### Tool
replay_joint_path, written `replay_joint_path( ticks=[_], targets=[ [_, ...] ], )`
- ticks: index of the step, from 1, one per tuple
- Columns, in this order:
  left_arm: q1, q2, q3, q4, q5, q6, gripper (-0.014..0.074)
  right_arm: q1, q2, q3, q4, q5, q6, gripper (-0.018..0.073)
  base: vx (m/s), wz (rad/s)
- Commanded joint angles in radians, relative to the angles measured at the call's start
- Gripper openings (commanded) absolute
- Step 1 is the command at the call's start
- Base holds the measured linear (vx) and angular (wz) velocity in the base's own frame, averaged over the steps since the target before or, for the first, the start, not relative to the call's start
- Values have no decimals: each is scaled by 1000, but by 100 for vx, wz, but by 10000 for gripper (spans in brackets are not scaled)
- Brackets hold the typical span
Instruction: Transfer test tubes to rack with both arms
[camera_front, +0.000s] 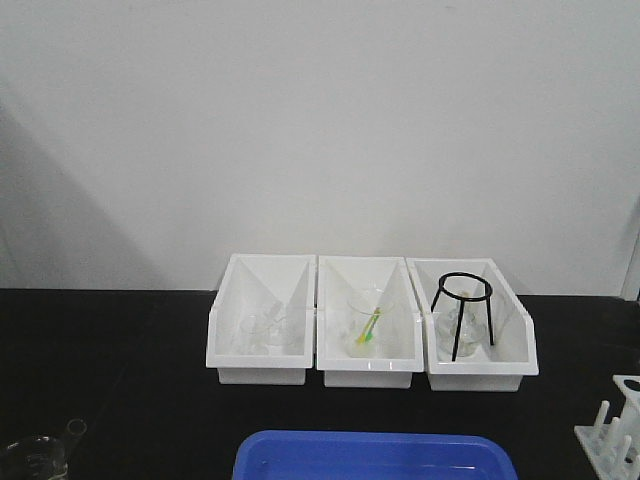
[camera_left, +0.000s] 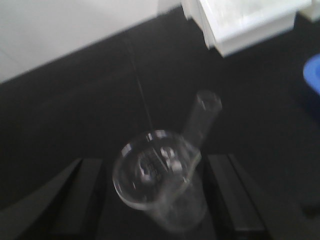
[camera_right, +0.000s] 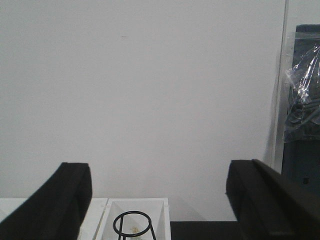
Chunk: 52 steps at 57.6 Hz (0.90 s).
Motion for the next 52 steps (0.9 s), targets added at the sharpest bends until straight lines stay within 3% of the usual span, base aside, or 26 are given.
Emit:
replay_joint_path(
  ticks=[1,9,16,24,41,52],
  targets=[
    [-5,-14,51,25,-199,39,498,4,-4,-29,-5,-86,-6,524,0,0],
    [-5,-9,140,41,-384,59,498,4,-4,-29,-5,-86,-6,466,0,0],
    [-5,25,146,41,-504,28,498,4,-4,-29,-5,-86,-6,434,0,0],
    [-5,98,120,42,-532,17,498,4,-4,-29,-10,-86,-6,420,0,0],
    [-78,262,43,93,-579,17,498,4,-4,-29,-10,-87,-6,420,0,0],
    [-78,370,-5,93,-643,22,498,4,-4,-29,-10,-87,-9,420,0,0]
  ],
)
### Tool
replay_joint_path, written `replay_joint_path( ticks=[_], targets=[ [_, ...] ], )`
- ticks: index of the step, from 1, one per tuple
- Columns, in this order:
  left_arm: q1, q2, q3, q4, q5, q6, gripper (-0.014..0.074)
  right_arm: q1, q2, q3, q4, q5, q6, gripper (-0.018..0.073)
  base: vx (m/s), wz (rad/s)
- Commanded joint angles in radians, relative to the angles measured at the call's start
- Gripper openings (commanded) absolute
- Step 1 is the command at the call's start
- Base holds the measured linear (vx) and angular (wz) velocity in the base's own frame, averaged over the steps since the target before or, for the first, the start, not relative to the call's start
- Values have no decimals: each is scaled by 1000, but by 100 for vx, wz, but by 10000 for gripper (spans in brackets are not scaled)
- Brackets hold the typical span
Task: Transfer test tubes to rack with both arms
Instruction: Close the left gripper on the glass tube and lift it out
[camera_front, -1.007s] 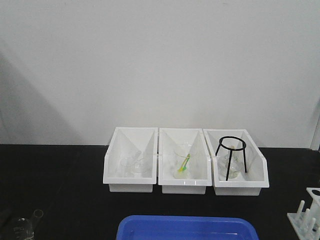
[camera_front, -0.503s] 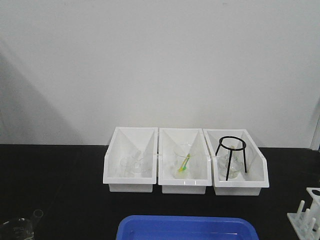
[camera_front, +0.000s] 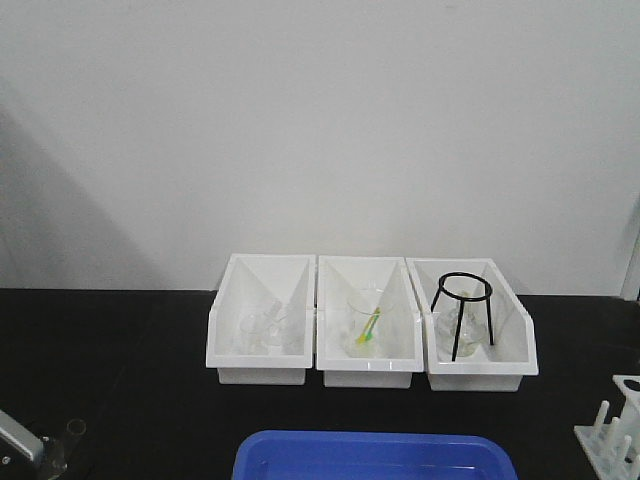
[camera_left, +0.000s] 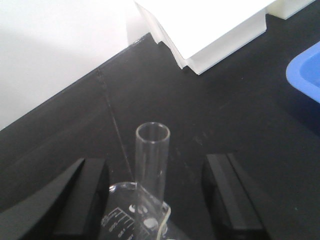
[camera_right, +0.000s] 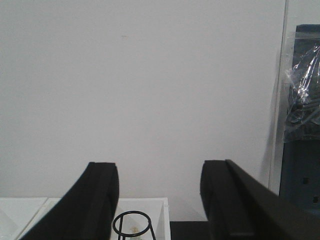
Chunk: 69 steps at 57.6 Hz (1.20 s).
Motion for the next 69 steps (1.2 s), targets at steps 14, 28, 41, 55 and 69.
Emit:
replay_joint_path(
  ticks=[14,28,41,55,69],
  targets=[
    [-6,171,-118,-11,-208,-7,498,4,-4,-29,-8,-86,-8,420,0,0],
    [-6,197,-121,-11,-239,-8,381,4,-4,-29,-8,-86,-8,420,0,0],
    [-6,197,-121,-11,-298,-8,76,4,-4,-29,-8,-86,-8,420,0,0],
    [-6,197,-121,-11,-318,-8,-22,4,-4,-29,-8,-86,-8,420,0,0],
    [-7,113,-122,-11,-313,-12,-20,4,-4,-29,-8,-86,-8,420,0,0]
  ],
)
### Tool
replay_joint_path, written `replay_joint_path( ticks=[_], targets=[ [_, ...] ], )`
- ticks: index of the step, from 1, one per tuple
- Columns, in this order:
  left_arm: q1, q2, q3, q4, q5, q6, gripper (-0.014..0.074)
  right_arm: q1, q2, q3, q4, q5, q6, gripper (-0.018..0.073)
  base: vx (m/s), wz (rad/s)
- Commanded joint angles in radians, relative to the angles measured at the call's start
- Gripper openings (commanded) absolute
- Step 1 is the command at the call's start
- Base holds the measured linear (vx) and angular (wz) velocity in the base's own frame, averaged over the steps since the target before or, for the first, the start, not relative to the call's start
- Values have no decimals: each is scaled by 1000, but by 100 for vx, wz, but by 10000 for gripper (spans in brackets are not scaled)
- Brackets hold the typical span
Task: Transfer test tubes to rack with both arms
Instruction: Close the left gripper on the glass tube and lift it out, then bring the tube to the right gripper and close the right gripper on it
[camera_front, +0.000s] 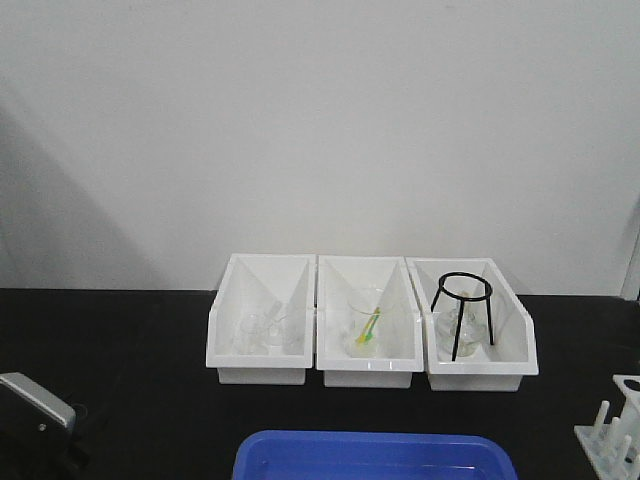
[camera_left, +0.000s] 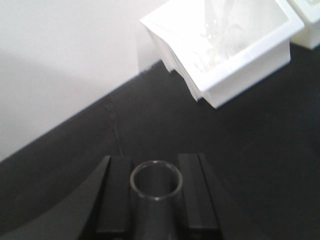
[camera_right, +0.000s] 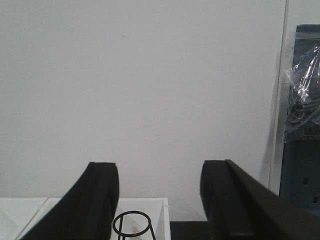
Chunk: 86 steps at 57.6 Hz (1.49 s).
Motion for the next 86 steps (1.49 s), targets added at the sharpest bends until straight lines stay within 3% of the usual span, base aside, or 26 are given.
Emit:
replay_joint_path(
  ticks=[1,16,30,37,44,53,63,71,78,86],
  targets=[
    [-7,-98,-31,-9,-87,-12,-20,4,-4,-29,-8,-86,-8,420,0,0],
    [-7,-313,-193,-9,94,-12,-20,4,-4,-29,-7,-83,-6,420,0,0],
    [-10,-369,-486,-8,518,-153,-20,4,10,-29,-12,0,-9,420,0,0],
    [-42,-358,-588,-8,632,-194,-20,29,51,-29,-51,51,-16,420,0,0],
    [-117,-355,-621,-9,646,-195,-20,139,113,-29,-73,41,-16,420,0,0],
    [-248,-349,-622,-10,659,-203,-20,336,197,-29,-73,20,-12,420,0,0],
    [-348,-320,-622,-10,646,-289,-20,584,287,-29,-72,-64,-10,420,0,0],
    [-410,-307,-622,-10,630,-369,-20,737,359,-29,-69,-156,-8,420,0,0],
    [-461,-307,-622,-10,618,-401,-20,801,400,-29,-50,-221,-8,420,0,0],
    [-515,-309,-622,-10,619,-408,-20,810,415,-29,-45,-253,29,420,0,0]
  ],
)
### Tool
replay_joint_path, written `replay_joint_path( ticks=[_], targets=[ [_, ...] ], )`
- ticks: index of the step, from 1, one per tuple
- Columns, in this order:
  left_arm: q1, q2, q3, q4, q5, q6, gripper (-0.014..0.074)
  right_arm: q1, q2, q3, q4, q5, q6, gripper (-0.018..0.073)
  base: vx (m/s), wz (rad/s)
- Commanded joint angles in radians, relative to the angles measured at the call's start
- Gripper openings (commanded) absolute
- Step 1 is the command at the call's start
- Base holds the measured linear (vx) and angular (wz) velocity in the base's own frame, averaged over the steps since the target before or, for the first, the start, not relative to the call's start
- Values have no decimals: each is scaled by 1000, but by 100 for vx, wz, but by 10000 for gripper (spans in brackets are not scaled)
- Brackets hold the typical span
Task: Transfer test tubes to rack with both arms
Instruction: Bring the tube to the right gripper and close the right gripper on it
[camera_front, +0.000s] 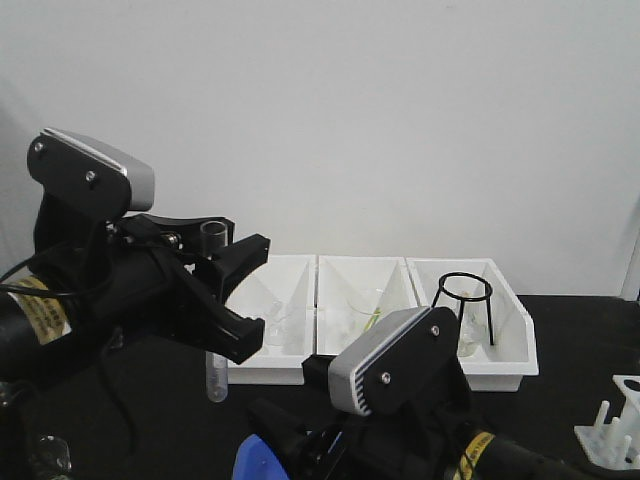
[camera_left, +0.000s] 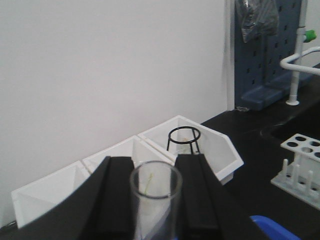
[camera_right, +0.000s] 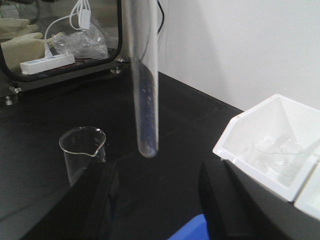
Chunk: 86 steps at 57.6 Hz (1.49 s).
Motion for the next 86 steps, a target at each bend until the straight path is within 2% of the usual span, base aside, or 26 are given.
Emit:
replay_joint_path(
  ticks=[1,18,40,49,59,67,82,86],
  targets=[
    [-39,-26,-35,-7,-93,-19,-20,1,-24,-29,5,-109,29,420,0,0],
    [-145,-26,-35,-7,-102,-40,-20,1,-24,-29,-11,-174,59,420,0,0],
    [-163,-26,-30,-8,-36,-95,-20,1,-24,-29,-5,-235,59,420,0,0],
    [-207,-26,-30,-7,-3,-88,-20,1,-24,-29,-5,-235,59,420,0,0],
    [-215,-26,-30,-6,-4,-83,-20,1,-24,-29,-4,-235,59,405,0,0],
    [-215,-26,-30,-6,12,-83,-20,1,-24,-29,-2,-234,59,330,0,0],
    [-215,-26,-30,-6,15,-83,-20,1,-24,-29,23,-229,59,26,0,0],
    [-215,-26,-30,-6,15,-83,-20,1,-24,-29,24,-228,59,-14,0,0]
  ],
)
